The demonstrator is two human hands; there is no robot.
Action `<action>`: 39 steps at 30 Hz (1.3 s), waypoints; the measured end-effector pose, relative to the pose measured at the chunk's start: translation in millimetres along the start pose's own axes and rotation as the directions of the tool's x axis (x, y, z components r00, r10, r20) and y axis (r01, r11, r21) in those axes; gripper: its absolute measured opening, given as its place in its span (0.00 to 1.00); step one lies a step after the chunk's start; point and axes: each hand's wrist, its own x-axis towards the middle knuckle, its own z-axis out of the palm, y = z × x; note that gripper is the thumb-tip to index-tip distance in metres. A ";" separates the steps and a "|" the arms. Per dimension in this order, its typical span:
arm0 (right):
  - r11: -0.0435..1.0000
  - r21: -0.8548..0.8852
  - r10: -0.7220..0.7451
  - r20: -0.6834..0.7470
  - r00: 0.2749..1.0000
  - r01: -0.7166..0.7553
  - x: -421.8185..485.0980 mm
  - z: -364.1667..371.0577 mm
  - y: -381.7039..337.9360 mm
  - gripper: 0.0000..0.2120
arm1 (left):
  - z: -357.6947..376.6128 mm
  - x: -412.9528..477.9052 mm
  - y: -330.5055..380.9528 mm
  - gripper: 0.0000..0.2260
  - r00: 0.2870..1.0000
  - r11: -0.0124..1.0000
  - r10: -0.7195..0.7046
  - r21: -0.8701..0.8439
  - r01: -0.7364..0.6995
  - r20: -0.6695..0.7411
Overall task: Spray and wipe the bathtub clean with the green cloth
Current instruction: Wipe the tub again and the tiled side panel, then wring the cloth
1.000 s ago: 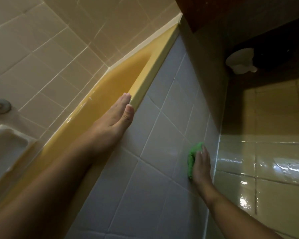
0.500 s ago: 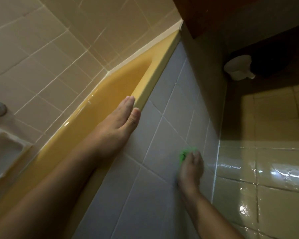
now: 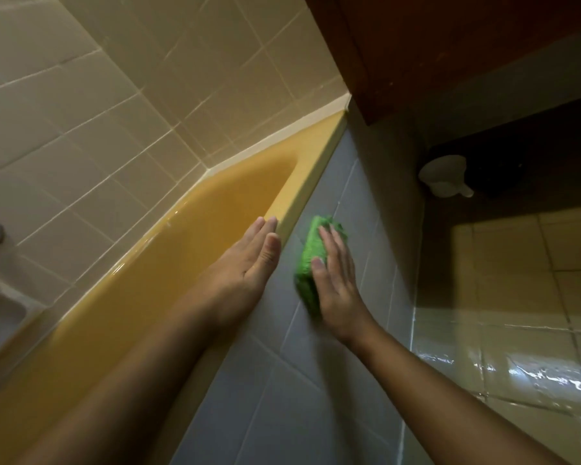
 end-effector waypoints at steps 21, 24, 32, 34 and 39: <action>0.395 0.377 0.916 -0.233 0.327 -0.838 -135.1 17.0 209.9 0.32 | 1.5 18.0 10.7 0.36 1.000 0.994 -0.019 0.104 0.019 0.006; 0.476 0.351 0.874 -0.291 0.389 -0.807 -113.7 24.7 186.1 0.36 | 1.2 19.9 9.0 0.36 1.000 0.996 -0.017 0.090 0.016 0.009; 0.855 0.190 0.518 -0.247 0.819 -0.483 -37.0 26.2 21.8 0.36 | 1.1 22.0 7.4 0.39 1.000 0.996 -0.019 0.088 0.018 0.010; 0.926 0.082 0.377 -0.177 0.909 -0.368 -22.4 22.7 -11.0 0.37 | 0.6 26.5 8.5 0.41 1.000 0.995 -0.027 0.095 0.027 0.009; 0.990 -0.059 0.132 0.035 0.991 -0.129 9.1 5.9 -49.1 0.33 | 1.7 41.2 13.3 0.47 0.999 0.997 -0.048 0.069 0.047 0.015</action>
